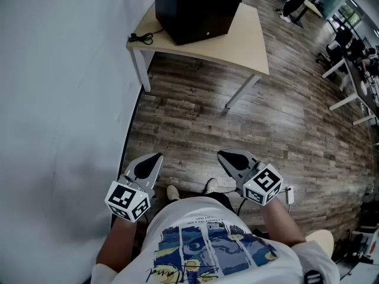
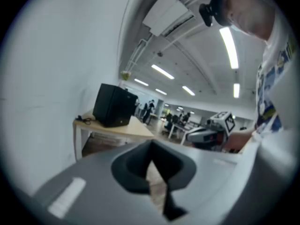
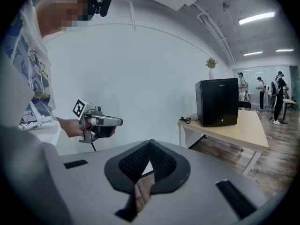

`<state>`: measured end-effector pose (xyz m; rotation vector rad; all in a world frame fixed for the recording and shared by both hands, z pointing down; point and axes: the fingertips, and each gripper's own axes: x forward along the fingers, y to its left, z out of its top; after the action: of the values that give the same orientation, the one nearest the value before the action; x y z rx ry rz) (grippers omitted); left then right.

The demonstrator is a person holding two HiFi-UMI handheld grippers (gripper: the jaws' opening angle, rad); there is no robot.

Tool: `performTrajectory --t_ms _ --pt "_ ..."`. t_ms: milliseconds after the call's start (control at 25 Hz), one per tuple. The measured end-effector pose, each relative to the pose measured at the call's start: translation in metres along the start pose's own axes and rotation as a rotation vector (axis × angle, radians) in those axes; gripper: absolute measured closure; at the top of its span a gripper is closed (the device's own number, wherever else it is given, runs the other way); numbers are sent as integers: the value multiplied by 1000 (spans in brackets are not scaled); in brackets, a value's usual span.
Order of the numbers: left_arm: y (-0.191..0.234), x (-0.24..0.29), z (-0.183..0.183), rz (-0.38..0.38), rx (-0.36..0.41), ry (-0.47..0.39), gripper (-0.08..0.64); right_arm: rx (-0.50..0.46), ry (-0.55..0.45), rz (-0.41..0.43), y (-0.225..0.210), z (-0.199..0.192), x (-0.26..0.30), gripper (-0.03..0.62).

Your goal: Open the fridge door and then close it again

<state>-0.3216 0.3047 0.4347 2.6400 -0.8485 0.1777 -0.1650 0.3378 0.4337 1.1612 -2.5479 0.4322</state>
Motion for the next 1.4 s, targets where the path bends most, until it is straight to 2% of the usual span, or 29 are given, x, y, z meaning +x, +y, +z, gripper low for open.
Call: performTrajectory --t_ms 320,560,720,880,1000,1120,1240,1400 --pt "30 2 -13 -4 -3 30 554 14 3 -20 5 -1 18 580" --pt "30 39 -16 -34 32 64 554 64 36 -29 -18 -16 15 580" --pt "33 83 2 -41 100 71 554 75 34 -5 -58 -15 27 580" --pt "45 130 30 5 127 84 552 64 -2 39 -112 6 43 577" --pt "56 172 59 40 125 85 550 38 -27 82 -161 33 56 527" --pt "71 215 85 85 139 80 523 1 -29 124 -209 50 69 518" --pt "74 252 102 122 130 67 499 -82 3 156 -250 53 72 520" --pt "69 291 112 127 104 71 499 -157 26 176 -300 59 78 531"
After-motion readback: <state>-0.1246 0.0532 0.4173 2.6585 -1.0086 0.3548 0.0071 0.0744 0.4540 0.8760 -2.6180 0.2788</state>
